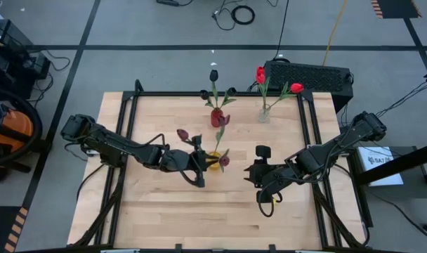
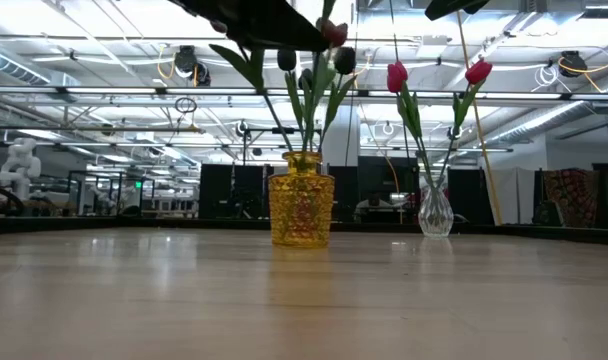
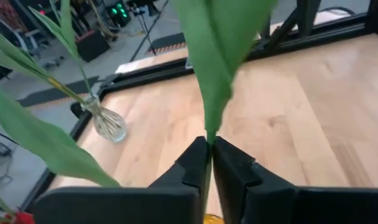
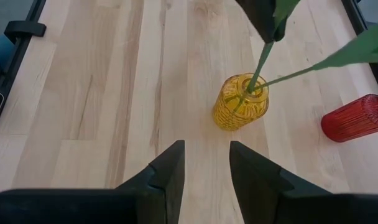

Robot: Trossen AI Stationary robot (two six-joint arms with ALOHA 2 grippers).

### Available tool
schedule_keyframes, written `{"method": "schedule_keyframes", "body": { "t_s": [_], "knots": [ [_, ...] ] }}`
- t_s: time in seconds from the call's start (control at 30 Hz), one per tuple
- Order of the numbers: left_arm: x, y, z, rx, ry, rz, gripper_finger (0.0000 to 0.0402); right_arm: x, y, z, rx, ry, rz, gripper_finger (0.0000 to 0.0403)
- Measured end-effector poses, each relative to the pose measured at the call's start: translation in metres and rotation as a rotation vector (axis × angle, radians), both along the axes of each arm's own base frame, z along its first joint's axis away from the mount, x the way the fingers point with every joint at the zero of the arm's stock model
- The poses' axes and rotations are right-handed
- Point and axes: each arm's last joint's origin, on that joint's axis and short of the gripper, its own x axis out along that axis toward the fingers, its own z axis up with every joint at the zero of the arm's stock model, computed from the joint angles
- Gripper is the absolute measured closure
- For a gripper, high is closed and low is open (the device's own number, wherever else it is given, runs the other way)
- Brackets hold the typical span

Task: Sort flowers into vase by color
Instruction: Put the dark red flower into the yellow vase, then return to Home Position

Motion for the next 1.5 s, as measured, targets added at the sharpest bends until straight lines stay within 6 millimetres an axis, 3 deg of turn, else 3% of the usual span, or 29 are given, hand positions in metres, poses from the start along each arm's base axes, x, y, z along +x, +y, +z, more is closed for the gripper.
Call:
{"method": "schedule_keyframes", "body": {
  "t_s": [0.33, 0.57, 0.77, 1.2, 1.5],
  "knots": [
    [-0.003, 0.0, -0.007, -0.036, 0.062, 0.02, 0.0245, 0.0, 0.0, 0.0, -0.001, 0.002, 0.0, 0.0284],
    [-0.016, -0.009, -0.002, -0.042, 0.12, -0.002, 0.0192, 0.0, 0.0, 0.0, -0.013, -0.001, 0.014, 0.0284],
    [-0.029, -0.009, 0.014, -0.113, 0.086, 0.021, 0.0187, 0.001, 0.001, 0.001, -0.01, -0.011, 0.015, 0.0284],
    [-0.065, -0.035, 0.061, -0.179, -0.111, -0.124, 0.0187, 0.006, 0.002, 0.006, -0.078, -0.075, 0.061, 0.0284],
    [-0.071, -0.048, 0.087, -0.065, -0.325, -0.23, 0.0187, 0.006, 0.002, 0.006, -0.078, -0.079, 0.063, 0.0284]
  ]
}}
